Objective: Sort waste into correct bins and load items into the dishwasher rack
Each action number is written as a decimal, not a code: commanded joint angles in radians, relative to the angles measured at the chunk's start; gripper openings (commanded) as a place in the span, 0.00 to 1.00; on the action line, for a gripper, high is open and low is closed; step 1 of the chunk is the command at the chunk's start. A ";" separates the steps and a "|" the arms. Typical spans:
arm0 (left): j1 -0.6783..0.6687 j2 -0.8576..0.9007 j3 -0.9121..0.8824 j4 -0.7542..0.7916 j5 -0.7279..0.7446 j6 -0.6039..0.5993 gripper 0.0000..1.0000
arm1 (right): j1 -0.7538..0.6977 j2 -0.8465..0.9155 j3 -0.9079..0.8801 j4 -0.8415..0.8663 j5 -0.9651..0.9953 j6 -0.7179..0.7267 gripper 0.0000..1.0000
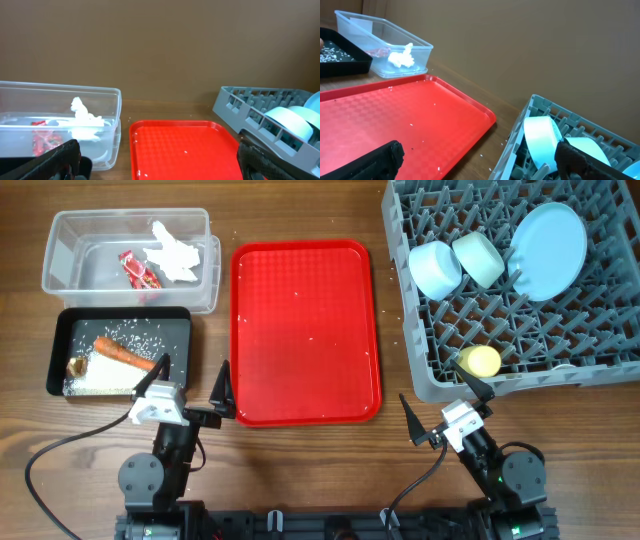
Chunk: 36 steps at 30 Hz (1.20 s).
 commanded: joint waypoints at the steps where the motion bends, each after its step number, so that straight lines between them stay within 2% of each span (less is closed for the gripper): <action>1: 0.019 -0.050 -0.016 -0.033 0.004 -0.016 1.00 | 0.004 -0.012 -0.002 0.004 -0.018 -0.004 1.00; 16: 0.023 -0.127 -0.079 -0.074 0.012 -0.049 1.00 | 0.004 -0.012 -0.002 0.004 -0.018 -0.005 0.99; 20: 0.023 -0.127 -0.079 -0.171 0.015 -0.050 1.00 | 0.004 -0.012 -0.002 0.004 -0.018 -0.005 1.00; 36: 0.023 -0.127 -0.079 -0.165 0.019 -0.047 1.00 | 0.004 -0.012 -0.002 0.004 -0.018 -0.005 1.00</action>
